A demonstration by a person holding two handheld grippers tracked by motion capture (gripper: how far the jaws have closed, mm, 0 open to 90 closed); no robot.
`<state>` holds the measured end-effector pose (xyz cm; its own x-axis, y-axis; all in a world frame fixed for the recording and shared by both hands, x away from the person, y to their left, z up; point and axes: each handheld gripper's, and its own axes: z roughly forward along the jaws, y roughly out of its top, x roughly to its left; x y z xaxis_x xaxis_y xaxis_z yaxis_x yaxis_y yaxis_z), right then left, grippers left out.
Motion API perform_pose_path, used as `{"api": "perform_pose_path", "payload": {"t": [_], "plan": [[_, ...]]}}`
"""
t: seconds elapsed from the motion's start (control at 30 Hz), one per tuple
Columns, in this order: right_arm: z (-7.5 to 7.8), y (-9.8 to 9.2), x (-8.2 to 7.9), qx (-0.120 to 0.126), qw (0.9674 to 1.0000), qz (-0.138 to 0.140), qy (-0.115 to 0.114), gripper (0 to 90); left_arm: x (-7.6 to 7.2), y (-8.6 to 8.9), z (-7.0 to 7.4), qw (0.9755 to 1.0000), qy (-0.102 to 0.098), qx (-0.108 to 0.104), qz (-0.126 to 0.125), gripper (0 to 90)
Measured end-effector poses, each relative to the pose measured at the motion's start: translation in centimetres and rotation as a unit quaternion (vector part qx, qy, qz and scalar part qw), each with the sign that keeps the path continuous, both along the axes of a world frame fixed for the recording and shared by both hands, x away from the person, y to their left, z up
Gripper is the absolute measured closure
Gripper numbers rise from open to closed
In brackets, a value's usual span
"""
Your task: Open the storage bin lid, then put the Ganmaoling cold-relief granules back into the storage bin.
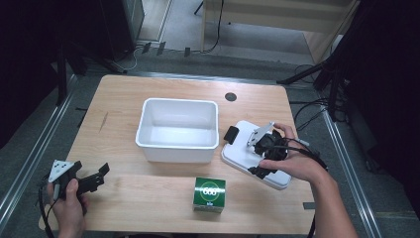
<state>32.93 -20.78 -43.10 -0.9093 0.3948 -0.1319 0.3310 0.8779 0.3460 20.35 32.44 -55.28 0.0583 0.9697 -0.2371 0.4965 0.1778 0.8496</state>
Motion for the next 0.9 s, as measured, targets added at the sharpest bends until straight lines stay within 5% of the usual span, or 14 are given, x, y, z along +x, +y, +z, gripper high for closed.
{"api": "perform_pose_path", "payload": {"t": [0.43,0.9], "plan": [[0.9,2.6,-2.9,0.002,0.9992,0.039,-0.007,0.0,0.0,0.0,0.0,1.0,0.0,0.001,-0.002,0.0],[0.7,5.7,-4.4,-0.005,0.9964,0.084,-0.01,0.0,0.0,0.1,0.0,1.0,0.0,-0.003,-0.001,0.0]]}}
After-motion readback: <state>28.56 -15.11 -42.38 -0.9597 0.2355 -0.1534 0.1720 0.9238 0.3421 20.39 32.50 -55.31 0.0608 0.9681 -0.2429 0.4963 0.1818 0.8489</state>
